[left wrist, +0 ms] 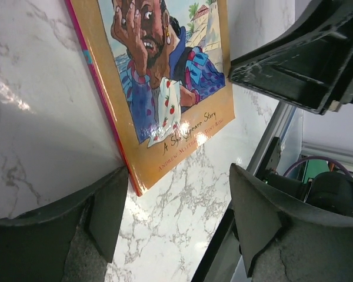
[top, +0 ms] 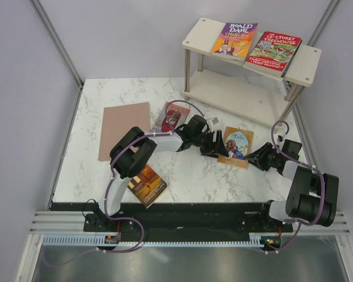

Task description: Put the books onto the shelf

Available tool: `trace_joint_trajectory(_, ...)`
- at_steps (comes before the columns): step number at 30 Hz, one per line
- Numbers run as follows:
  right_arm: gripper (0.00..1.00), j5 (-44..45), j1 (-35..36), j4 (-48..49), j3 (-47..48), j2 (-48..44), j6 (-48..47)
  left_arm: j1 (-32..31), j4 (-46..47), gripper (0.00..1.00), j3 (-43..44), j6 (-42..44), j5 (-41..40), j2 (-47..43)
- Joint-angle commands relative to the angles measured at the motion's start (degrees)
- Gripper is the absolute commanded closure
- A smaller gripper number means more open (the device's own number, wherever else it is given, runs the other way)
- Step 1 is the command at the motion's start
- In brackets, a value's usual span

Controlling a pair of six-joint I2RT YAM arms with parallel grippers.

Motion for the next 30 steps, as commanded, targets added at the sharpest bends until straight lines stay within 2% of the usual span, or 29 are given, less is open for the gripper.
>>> trace_joint_trajectory(1,0.60,-0.3,1.1,9.7,-1.3,6.2,2.6,-0.7,2.2,0.23,2.1,-1.6,-0.6,3.5)
trace_joint_trajectory(7,0.62,-3.3,5.8,18.6,-1.7,13.7,4.9,-1.7,5.8,0.23,2.9,-3.2,1.1,5.2)
trace_joint_trajectory(14,0.64,-5.9,9.1,23.1,-1.9,15.7,7.7,-1.9,14.5,0.23,-1.2,-5.9,1.2,3.4)
trace_joint_trajectory(19,0.67,-6.7,9.2,22.2,-1.6,14.2,8.1,-1.9,16.0,0.23,-2.2,-6.6,0.7,2.6)
trace_joint_trajectory(20,0.74,-6.7,9.2,21.8,-1.5,13.8,8.2,-1.9,16.0,0.23,-2.3,-6.5,0.5,2.2)
trace_joint_trajectory(23,0.83,-6.2,9.2,20.2,-1.4,11.6,8.1,-1.5,14.3,0.23,-3.8,-6.1,-1.1,0.9)
trace_joint_trajectory(30,0.88,-9.1,9.2,20.7,-1.0,5.2,10.7,0.7,15.3,0.22,-12.5,-7.5,-6.1,-3.4)
